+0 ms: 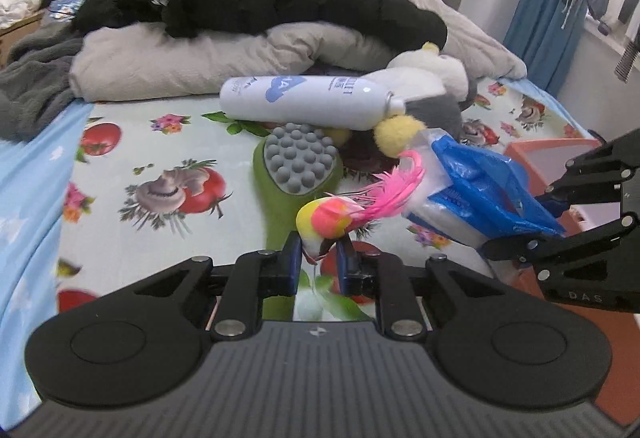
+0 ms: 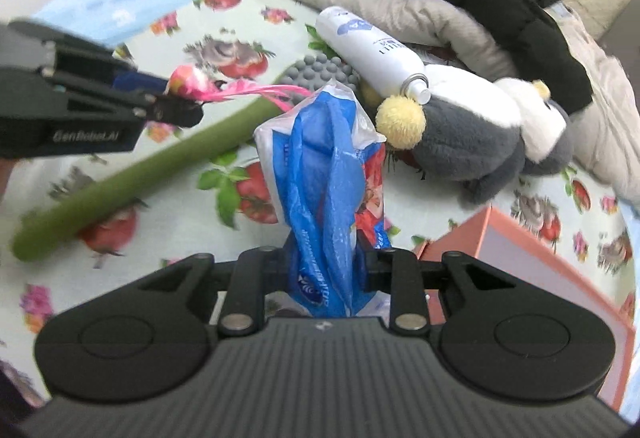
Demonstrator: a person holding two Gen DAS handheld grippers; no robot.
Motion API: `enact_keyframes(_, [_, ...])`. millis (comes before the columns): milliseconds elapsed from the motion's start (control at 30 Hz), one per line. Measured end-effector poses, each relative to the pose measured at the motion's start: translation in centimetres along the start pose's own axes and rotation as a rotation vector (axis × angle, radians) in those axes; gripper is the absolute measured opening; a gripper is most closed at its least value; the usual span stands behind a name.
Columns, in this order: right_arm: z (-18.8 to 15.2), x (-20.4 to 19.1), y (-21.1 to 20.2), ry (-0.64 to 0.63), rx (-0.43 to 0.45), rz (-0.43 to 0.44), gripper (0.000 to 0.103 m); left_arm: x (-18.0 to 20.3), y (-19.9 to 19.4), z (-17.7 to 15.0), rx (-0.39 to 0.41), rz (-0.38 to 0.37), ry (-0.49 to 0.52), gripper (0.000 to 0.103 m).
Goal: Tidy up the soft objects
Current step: 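Carry the feather toy and blue bag with both tools over the orange box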
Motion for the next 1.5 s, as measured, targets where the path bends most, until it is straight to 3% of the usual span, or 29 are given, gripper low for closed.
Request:
enact_keyframes(233, [-2.0,-0.2,-4.5,0.191,0.036,0.052,0.03,2.2,-5.8,-1.7,0.037,-0.006,-0.075,0.021])
enact_keyframes(633, [-5.8,-1.9,-10.8,0.368,0.126,0.083,0.03,5.9,-14.0,-5.2,0.093,0.002,-0.179,0.021])
enact_keyframes(1100, [-9.9,-3.4,-16.7,0.525,0.181,0.093,0.03,9.5,-19.2,-9.1,0.097,-0.011,-0.263,0.021])
enact_keyframes(1333, [-11.6,-3.0,-18.7,0.595,0.197,0.11,0.03,10.9,-21.0,-9.7,0.12,-0.021,-0.281,0.021])
enact_keyframes(1500, [-12.4,-2.1,-20.4,0.612,0.232,0.066,0.03,12.3,-21.8,-9.4,0.134,-0.037,-0.275,0.021])
Point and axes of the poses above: each gripper's, at about its wrist camera, not at the fingertips, and y roughly the way its jaws point, x to its right, z to its top, the point moved 7 cm from there along y, roughly the way its jaws point, and after that the axes turned 9 degrees about -z, right-handed, at the moved point
